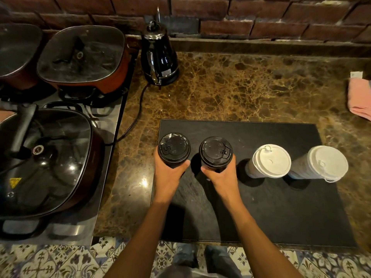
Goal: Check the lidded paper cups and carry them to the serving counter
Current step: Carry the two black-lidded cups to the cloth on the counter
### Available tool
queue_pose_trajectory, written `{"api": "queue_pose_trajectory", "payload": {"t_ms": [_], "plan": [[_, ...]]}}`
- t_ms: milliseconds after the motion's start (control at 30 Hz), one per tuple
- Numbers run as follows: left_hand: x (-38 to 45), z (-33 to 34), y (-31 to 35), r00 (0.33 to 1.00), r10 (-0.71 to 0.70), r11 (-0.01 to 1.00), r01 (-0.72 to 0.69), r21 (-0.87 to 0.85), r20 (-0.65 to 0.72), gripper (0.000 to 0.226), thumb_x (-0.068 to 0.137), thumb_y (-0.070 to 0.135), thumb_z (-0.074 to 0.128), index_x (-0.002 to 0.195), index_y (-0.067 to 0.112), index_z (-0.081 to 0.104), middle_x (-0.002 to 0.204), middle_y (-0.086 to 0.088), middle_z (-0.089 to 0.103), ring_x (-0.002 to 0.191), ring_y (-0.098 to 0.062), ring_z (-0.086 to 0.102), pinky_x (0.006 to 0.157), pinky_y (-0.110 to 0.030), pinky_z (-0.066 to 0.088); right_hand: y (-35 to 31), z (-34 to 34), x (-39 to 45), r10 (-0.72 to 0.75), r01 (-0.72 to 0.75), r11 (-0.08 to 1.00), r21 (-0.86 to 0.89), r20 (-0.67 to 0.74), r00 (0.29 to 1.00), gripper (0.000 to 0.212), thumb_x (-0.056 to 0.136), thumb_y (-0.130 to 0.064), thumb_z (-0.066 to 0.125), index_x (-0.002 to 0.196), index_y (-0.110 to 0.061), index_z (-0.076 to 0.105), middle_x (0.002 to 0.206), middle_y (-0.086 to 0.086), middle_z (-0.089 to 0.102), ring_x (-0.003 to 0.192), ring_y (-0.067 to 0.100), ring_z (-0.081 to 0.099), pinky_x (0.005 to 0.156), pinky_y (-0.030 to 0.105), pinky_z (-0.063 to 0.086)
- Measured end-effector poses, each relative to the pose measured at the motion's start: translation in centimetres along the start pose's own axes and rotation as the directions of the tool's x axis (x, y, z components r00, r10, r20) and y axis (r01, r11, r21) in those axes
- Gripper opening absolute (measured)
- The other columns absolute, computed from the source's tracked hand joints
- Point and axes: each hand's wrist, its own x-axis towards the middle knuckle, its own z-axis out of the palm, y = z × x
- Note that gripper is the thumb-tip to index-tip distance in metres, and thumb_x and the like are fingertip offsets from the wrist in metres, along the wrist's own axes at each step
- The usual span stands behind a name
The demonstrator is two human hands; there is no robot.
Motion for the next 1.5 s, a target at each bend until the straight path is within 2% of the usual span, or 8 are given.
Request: {"api": "queue_pose_trajectory", "payload": {"t_ms": [167, 333, 633, 800, 1000, 1200, 1300, 1500], "plan": [[0.5, -0.1, 0.2, 1.000, -0.003, 1.000, 0.003, 0.005, -0.015, 0.085, 0.069, 0.004, 0.090, 0.140, 0.016, 0.045, 0.127, 0.010, 0.061, 0.114, 0.009, 0.059, 0.098, -0.010, 0.047, -0.2, 0.0, 0.5, -0.020, 0.020, 1.000, 0.003, 0.014, 1.000, 0.085, 0.072, -0.004, 0.088, 0.139, -0.020, 0.037, 0.128, -0.007, 0.055, 0.119, 0.006, 0.054, 0.093, 0.005, 0.039], [0.7, -0.3, 1.0, 0.999, 0.002, 1.000, -0.002, 0.000, -0.037, 0.085, 0.069, 0.004, 0.090, 0.137, 0.025, 0.042, 0.122, 0.019, 0.058, 0.108, 0.017, 0.057, 0.089, -0.005, 0.046, -0.7, -0.2, 0.5, -0.035, 0.034, 0.999, 0.023, 0.019, 0.999, 0.084, 0.073, -0.004, 0.088, 0.134, -0.025, 0.035, 0.120, -0.022, 0.051, 0.106, -0.017, 0.052, 0.084, -0.004, 0.040], [0.4, -2.7, 4.0, 0.992, 0.060, 0.998, -0.062, -0.013, -0.113, 0.092, 0.069, 0.002, 0.090, 0.143, 0.019, 0.040, 0.123, 0.018, 0.053, 0.108, 0.016, 0.055, 0.086, 0.004, 0.039, -4.4, 0.7, 0.5, -0.121, 0.120, 0.993, 0.021, 0.083, 0.989, 0.087, 0.071, -0.007, 0.089, 0.133, -0.029, 0.032, 0.121, -0.026, 0.048, 0.109, -0.015, 0.050, 0.085, -0.001, 0.040], [-0.7, -6.5, 6.6, 0.972, 0.110, 0.992, -0.121, -0.041, -0.207, 0.098, 0.067, 0.009, 0.092, 0.149, 0.017, 0.038, 0.142, 0.002, 0.053, 0.130, -0.012, 0.052, 0.112, -0.029, 0.042, -8.1, 2.4, 0.0, -0.231, 0.228, 0.973, 0.036, 0.154, 0.961, 0.086, 0.070, -0.003, 0.088, 0.134, -0.027, 0.036, 0.121, -0.026, 0.050, 0.103, -0.029, 0.051, 0.084, -0.004, 0.040], [-3.4, -11.4, 8.8, 0.924, 0.137, 0.987, -0.156, -0.026, -0.357, 0.108, 0.058, 0.037, 0.092, 0.149, 0.017, 0.036, 0.145, -0.002, 0.053, 0.136, -0.018, 0.051, 0.116, -0.043, 0.041, -12.8, 5.8, -1.4, -0.375, 0.366, 0.926, 0.089, 0.311, 0.873, 0.086, 0.071, -0.003, 0.089, 0.137, -0.027, 0.039, 0.129, -0.022, 0.053, 0.113, -0.021, 0.052, 0.094, 0.000, 0.039], [-8.9, -15.4, 9.5, 0.777, 0.135, 0.982, -0.188, -0.022, -0.614, 0.101, 0.065, 0.024, 0.091, 0.147, 0.021, 0.033, 0.137, 0.009, 0.049, 0.128, -0.007, 0.049, 0.107, -0.023, 0.039, -15.9, 10.4, -4.3, -0.473, 0.448, 0.873, 0.193, 0.557, 0.682, 0.090, 0.068, 0.002, 0.089, 0.139, -0.020, 0.038, 0.129, -0.016, 0.054, 0.113, -0.022, 0.054, 0.096, 0.003, 0.042], [-12.9, -16.8, 9.1, 0.645, 0.140, 0.976, -0.219, -0.006, -0.751, 0.095, 0.066, 0.013, 0.091, 0.144, 0.015, 0.038, 0.133, 0.011, 0.055, 0.114, 0.016, 0.055, 0.094, -0.002, 0.040, -16.4, 12.4, -7.2, -0.466, 0.422, 0.872, 0.247, 0.680, 0.566, 0.090, 0.069, 0.005, 0.087, 0.141, -0.019, 0.037, 0.127, -0.019, 0.054, 0.108, -0.025, 0.055, 0.089, 0.001, 0.044], [-23.3, -18.2, 7.8, 0.382, 0.056, 0.974, -0.223, -0.034, -0.923, 0.088, 0.067, 0.010, 0.091, 0.140, 0.022, 0.043, 0.133, 0.013, 0.059, 0.119, 0.012, 0.058, 0.096, -0.008, 0.047, -15.2, 14.4, -15.8, -0.371, 0.324, 0.906, 0.273, 0.882, 0.292, 0.093, 0.067, 0.006, 0.089, 0.140, -0.021, 0.039, 0.124, -0.016, 0.058, 0.103, -0.022, 0.060, 0.091, 0.007, 0.050]]}}
